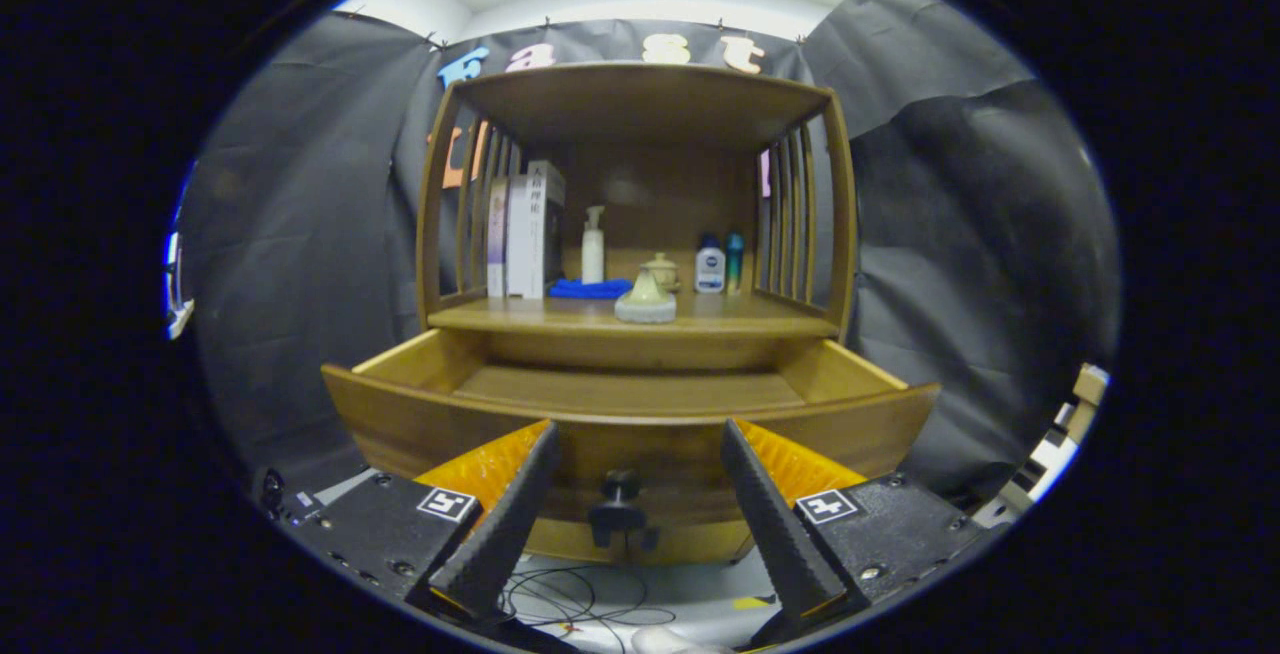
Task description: Pull open the drawer, take out the items inside it, and place them on the countertop above the cabinet.
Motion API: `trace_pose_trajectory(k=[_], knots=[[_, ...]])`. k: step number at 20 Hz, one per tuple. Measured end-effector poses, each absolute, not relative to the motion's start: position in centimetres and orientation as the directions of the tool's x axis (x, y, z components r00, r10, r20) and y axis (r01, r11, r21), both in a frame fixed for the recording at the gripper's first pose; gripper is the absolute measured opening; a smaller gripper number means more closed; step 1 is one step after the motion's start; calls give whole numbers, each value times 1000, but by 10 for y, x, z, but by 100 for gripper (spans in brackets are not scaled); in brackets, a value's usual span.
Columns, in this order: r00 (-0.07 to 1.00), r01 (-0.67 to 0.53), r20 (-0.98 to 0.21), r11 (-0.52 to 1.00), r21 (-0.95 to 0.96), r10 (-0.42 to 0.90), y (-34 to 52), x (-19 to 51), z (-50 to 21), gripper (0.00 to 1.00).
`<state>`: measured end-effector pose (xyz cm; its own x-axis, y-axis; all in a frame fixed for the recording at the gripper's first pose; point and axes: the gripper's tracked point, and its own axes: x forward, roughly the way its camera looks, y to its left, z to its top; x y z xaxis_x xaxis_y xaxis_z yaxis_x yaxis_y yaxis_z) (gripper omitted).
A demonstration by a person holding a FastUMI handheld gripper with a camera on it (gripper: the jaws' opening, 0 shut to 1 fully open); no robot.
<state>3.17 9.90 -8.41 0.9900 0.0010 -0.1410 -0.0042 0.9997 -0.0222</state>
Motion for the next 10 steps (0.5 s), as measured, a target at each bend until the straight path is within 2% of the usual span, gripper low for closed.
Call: trace_pose_trajectory(k=[10], knots=[[986, 16, -166, 1000, -11, -18, 100, 69, -112, 100]])
